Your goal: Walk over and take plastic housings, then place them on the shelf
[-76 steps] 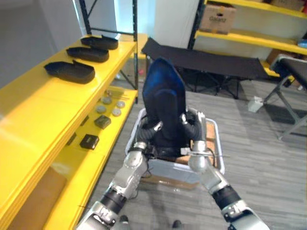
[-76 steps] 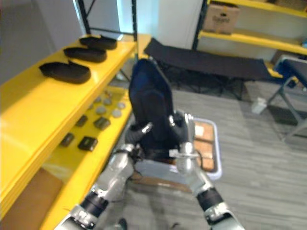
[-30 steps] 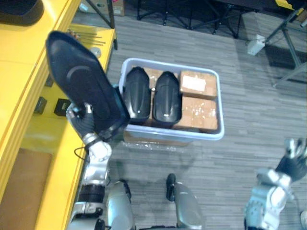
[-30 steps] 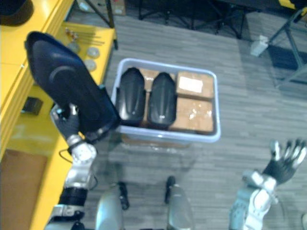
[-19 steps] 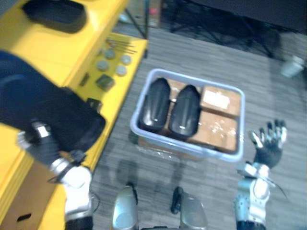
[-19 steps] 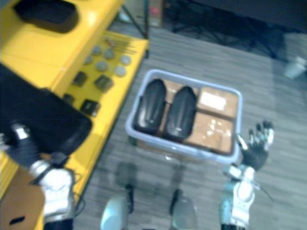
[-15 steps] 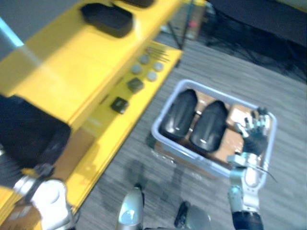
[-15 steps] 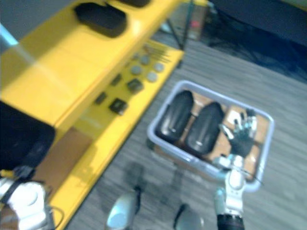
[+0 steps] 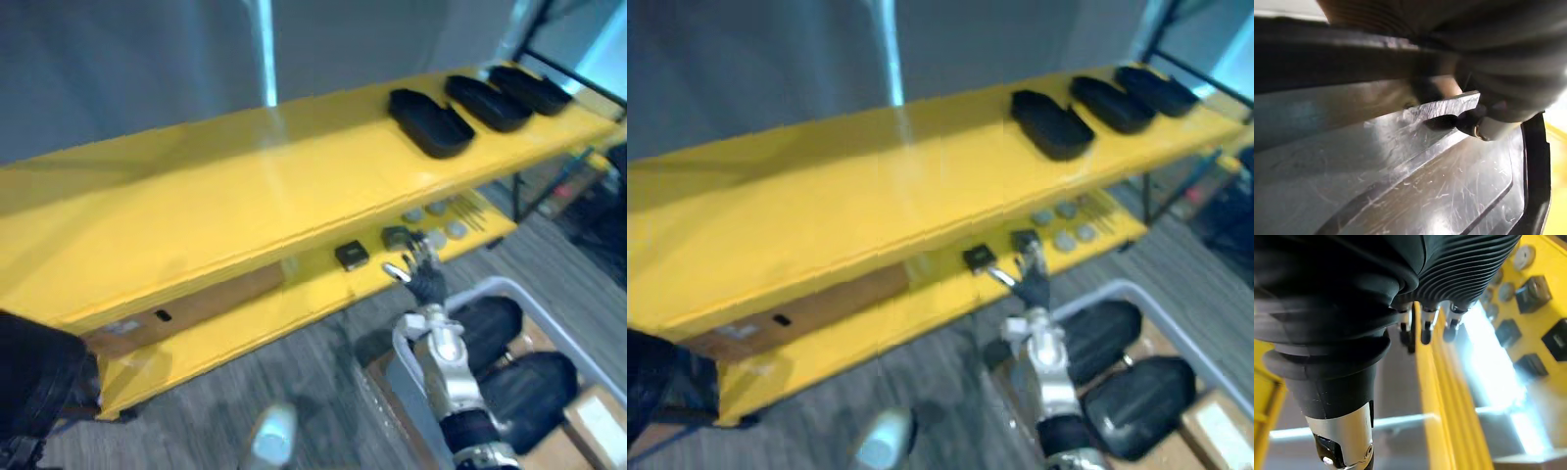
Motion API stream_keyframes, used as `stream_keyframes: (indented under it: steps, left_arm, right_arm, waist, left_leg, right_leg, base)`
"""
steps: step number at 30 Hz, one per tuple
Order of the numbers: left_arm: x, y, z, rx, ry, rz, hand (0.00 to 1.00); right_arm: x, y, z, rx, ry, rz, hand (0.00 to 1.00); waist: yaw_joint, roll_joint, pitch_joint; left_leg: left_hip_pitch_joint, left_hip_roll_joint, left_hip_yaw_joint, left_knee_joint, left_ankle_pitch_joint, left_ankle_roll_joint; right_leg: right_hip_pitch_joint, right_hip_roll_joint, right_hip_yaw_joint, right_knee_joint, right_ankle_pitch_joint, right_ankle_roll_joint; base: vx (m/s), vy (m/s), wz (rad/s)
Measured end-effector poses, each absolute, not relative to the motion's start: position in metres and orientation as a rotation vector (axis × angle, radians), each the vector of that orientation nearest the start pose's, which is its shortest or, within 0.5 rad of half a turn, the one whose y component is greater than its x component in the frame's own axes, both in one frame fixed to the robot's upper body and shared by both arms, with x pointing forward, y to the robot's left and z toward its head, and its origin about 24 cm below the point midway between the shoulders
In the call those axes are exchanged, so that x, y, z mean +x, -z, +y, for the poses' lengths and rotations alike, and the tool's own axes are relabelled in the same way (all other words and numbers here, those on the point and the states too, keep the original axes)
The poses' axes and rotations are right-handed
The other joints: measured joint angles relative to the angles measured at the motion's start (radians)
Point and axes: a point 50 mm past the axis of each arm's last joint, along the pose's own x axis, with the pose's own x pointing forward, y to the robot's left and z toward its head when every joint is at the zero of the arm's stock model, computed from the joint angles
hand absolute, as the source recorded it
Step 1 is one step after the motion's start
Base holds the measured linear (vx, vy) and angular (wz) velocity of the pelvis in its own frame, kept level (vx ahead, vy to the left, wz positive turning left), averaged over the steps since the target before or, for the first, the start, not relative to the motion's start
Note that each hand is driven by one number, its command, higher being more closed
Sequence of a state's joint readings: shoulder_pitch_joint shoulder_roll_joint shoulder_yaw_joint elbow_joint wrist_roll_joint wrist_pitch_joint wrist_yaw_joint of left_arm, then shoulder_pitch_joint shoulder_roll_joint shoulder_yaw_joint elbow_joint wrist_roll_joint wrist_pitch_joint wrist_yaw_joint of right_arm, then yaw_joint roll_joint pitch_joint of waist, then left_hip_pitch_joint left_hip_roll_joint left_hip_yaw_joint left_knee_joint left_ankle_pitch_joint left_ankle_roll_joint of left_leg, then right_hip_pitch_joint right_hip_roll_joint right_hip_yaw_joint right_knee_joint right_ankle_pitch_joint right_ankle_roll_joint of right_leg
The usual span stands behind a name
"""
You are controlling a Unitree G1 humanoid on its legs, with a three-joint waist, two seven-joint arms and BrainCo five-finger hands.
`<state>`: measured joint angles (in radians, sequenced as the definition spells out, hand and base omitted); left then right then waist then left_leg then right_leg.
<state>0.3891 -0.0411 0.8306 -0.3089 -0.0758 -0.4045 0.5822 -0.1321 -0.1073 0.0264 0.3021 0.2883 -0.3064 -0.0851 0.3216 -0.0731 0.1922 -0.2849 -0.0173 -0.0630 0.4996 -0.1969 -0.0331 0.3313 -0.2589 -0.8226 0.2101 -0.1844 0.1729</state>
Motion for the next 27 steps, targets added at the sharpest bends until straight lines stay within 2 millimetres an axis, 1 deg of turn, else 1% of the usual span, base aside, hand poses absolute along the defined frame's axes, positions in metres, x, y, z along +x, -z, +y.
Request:
stream_keyframes:
  steps: [2, 4, 5, 6, 7, 8, 9, 10, 11, 12, 13, 14, 16, 18, 19, 23, 24, 26, 27]
  left_arm:
    - [0.061, -0.097, 0.331, 0.253, -1.384, -0.445, 1.00]
    - [0.071, -0.101, 0.328, 0.240, -1.329, -0.471, 1.00]
    - [0.083, -0.105, 0.323, 0.217, -1.272, -0.507, 1.00]
    - [0.098, -0.110, 0.318, 0.192, -1.203, -0.541, 1.00]
    - [0.105, -0.113, 0.316, 0.190, -1.170, -0.557, 1.00]
    - [0.115, -0.120, 0.314, 0.196, -1.112, -0.589, 1.00]
    - [0.118, -0.123, 0.314, 0.198, -1.094, -0.604, 1.00]
    - [0.122, -0.127, 0.314, 0.204, -1.068, -0.622, 1.00]
    - [0.123, -0.129, 0.314, 0.211, -1.056, -0.627, 1.00]
    - [0.124, -0.129, 0.314, 0.209, -1.055, -0.628, 1.00]
    - [0.126, -0.129, 0.312, 0.203, -1.049, -0.630, 1.00]
    - [0.127, -0.129, 0.311, 0.200, -1.041, -0.632, 1.00]
    - [0.130, -0.129, 0.310, 0.192, -1.030, -0.632, 1.00]
    - [0.132, -0.129, 0.307, 0.183, -1.001, -0.629, 1.00]
    - [0.134, -0.129, 0.307, 0.183, -0.985, -0.629, 1.00]
    - [0.145, -0.134, 0.301, 0.201, -0.845, -0.637, 1.00]
    - [0.145, -0.136, 0.301, 0.203, -0.829, -0.641, 1.00]
    - [0.146, -0.137, 0.301, 0.220, -0.803, -0.640, 1.00]
    - [0.146, -0.138, 0.300, 0.236, -0.788, -0.640, 1.00]
  right_arm:
    - [0.275, -0.036, -0.173, 0.168, 0.103, -0.132, 0.00]
    - [0.273, -0.035, -0.176, 0.158, 0.104, -0.141, 0.00]
    - [0.269, -0.034, -0.179, 0.139, 0.114, -0.147, 0.00]
    - [0.264, -0.034, -0.185, 0.113, 0.134, -0.154, 0.00]
    - [0.262, -0.033, -0.187, 0.100, 0.142, -0.156, 0.00]
    - [0.257, -0.034, -0.192, 0.090, 0.159, -0.169, 0.00]
    - [0.257, -0.036, -0.195, 0.086, 0.166, -0.183, 0.00]
    - [0.257, -0.042, -0.200, 0.068, 0.177, -0.217, 0.00]
    - [0.258, -0.048, -0.207, 0.044, 0.186, -0.241, 0.00]
    - [0.258, -0.050, -0.209, 0.036, 0.189, -0.252, 0.00]
    - [0.259, -0.055, -0.214, 0.026, 0.200, -0.270, 0.00]
    - [0.259, -0.055, -0.216, 0.028, 0.216, -0.272, 0.00]
    - [0.259, -0.060, -0.217, 0.030, 0.224, -0.292, 0.00]
    - [0.260, -0.071, -0.218, 0.032, 0.226, -0.343, 0.00]
    - [0.260, -0.073, -0.218, 0.031, 0.229, -0.352, 0.00]
    - [0.259, -0.077, -0.228, 0.011, 0.260, -0.371, 0.00]
    - [0.259, -0.078, -0.229, 0.004, 0.251, -0.372, 0.00]
    - [0.258, -0.078, -0.230, -0.012, 0.250, -0.372, 0.00]
    - [0.256, -0.079, -0.231, -0.019, 0.259, -0.376, 0.00]
  waist:
    - [-0.002, 0.004, 0.003]
    - [-0.014, 0.010, 0.006]
    - [-0.037, 0.018, 0.012]
    - [-0.056, 0.017, 0.012]
    - [-0.064, 0.019, 0.013]
    - [-0.067, 0.009, 0.015]
    - [-0.068, 0.007, 0.018]
    - [-0.067, 0.002, 0.029]
    - [-0.067, 0.016, 0.040]
    - [-0.071, 0.021, 0.047]
    - [-0.083, 0.039, 0.067]
    - [-0.097, 0.048, 0.074]
    - [-0.112, 0.048, 0.078]
    - [-0.115, 0.044, 0.085]
    - [-0.116, 0.043, 0.086]
    - [-0.129, 0.043, 0.087]
    - [-0.139, 0.044, 0.088]
    - [-0.146, 0.045, 0.088]
    - [-0.147, 0.049, 0.091]
  left_leg:
    - [-0.004, -0.021, -0.035, -0.006, 0.011, 0.009]
    - [0.009, -0.040, -0.070, -0.024, 0.028, 0.014]
    - [0.014, -0.056, -0.114, -0.052, 0.053, 0.013]
    - [0.022, -0.069, -0.157, -0.091, 0.087, 0.009]
    - [0.024, -0.075, -0.173, -0.111, 0.103, 0.002]
    - [0.023, -0.084, -0.181, -0.145, 0.131, -0.009]
    - [0.021, -0.083, -0.182, -0.158, 0.143, -0.016]
    - [0.020, -0.078, -0.176, -0.184, 0.165, -0.028]
    - [0.006, -0.067, -0.174, -0.204, 0.185, -0.034]
    - [0.002, -0.061, -0.170, -0.215, 0.197, -0.036]
    - [0.000, -0.045, -0.164, -0.235, 0.218, -0.038]
    - [0.002, -0.026, -0.148, -0.258, 0.238, -0.038]
    - [0.009, -0.011, -0.135, -0.285, 0.260, -0.043]
    - [0.007, 0.004, -0.111, -0.298, 0.270, -0.039]
    - [0.007, 0.006, -0.106, -0.301, 0.272, -0.039]
    - [0.012, 0.001, -0.088, -0.301, 0.278, -0.034]
    - [0.013, -0.004, -0.088, -0.299, 0.278, -0.033]
    - [0.019, -0.012, -0.082, -0.294, 0.273, -0.027]
    - [0.023, -0.019, -0.079, -0.279, 0.262, -0.022]
  right_leg:
    - [-0.013, -0.015, 0.015, 0.047, 0.010, -0.017]
    - [-0.025, -0.018, 0.101, 0.101, 0.003, -0.040]
    - [-0.043, 0.000, 0.190, 0.134, -0.028, -0.080]
    - [-0.064, 0.025, 0.262, 0.145, -0.061, -0.096]
    - [-0.076, 0.038, 0.283, 0.142, -0.066, -0.101]
    - [-0.090, 0.046, 0.286, 0.134, -0.081, -0.109]
    - [-0.091, 0.051, 0.292, 0.123, -0.087, -0.096]
    - [-0.091, 0.059, 0.303, 0.090, -0.098, -0.077]
    - [-0.098, 0.071, 0.304, 0.057, -0.107, -0.062]
    - [-0.105, 0.075, 0.307, 0.048, -0.112, -0.054]
    - [-0.109, 0.087, 0.307, 0.034, -0.115, -0.050]
    - [-0.122, 0.094, 0.310, 0.042, -0.115, -0.051]
    - [-0.136, 0.097, 0.319, 0.055, -0.118, -0.055]
    - [-0.167, 0.095, 0.350, 0.079, -0.122, -0.062]
    - [-0.174, 0.092, 0.356, 0.084, -0.123, -0.063]
    - [-0.190, 0.069, 0.368, 0.110, -0.128, -0.059]
    - [-0.189, 0.064, 0.369, 0.113, -0.130, -0.056]
    - [-0.185, 0.052, 0.368, 0.115, -0.138, -0.049]
    - [-0.171, 0.047, 0.365, 0.113, -0.143, -0.052]
  base:
    - [0.05, 0.131, 0.53]
    - [-0.01, 0.065, 0.67]
    - [-0.08, -0.034, 1.03]
    - [-0.11, -0.066, 1.06]
    - [-0.18, -0.124, 0.88]
    - [-0.16, -0.107, 0.43]
    - [-0.19, -0.111, 0.13]
    - [-0.16, -0.084, -0.14]
    - [-0.18, -0.082, -0.21]
    - [-0.15, -0.073, -0.16]
    - [-0.18, -0.074, -0.11]
    - [-0.16, -0.066, -0.07]
    - [-0.13, -0.038, -0.13]
    - [-0.07, 0.012, -0.31]
    - [-0.04, 0.053, -0.23]
    - [-0.01, 0.052, -0.08]
    - [0.00, 0.051, -0.01]
    - [0.00, 0.055, 0.00]
    - [0.01, 0.067, 0.01]
